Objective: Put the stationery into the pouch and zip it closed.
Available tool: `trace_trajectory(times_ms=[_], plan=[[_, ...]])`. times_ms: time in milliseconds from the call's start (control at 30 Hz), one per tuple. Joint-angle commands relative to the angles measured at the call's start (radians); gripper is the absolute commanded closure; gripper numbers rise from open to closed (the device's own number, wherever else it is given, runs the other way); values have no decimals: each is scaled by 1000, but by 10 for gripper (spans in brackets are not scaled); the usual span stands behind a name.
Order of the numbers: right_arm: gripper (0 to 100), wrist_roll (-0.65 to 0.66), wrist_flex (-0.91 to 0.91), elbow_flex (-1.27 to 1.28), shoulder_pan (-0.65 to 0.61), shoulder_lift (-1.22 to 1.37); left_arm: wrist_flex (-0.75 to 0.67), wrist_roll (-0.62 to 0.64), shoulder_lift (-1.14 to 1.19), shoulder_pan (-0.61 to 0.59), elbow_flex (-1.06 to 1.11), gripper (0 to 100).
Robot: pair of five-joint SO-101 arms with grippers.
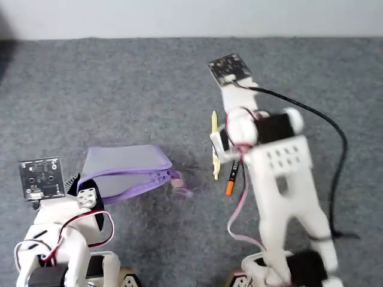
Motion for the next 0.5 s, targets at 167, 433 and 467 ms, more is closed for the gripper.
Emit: trace_trajectory(times_ms=[167, 433, 467], plan=[[815, -129, -111, -258, 36, 386, -5, 12, 11, -5, -44, 988], [816, -226, 87, -646, 133, 766, -2, 12, 11, -5, -44, 988], [816, -226, 114, -695, 153, 805, -2, 12, 11, -5, -44, 988]])
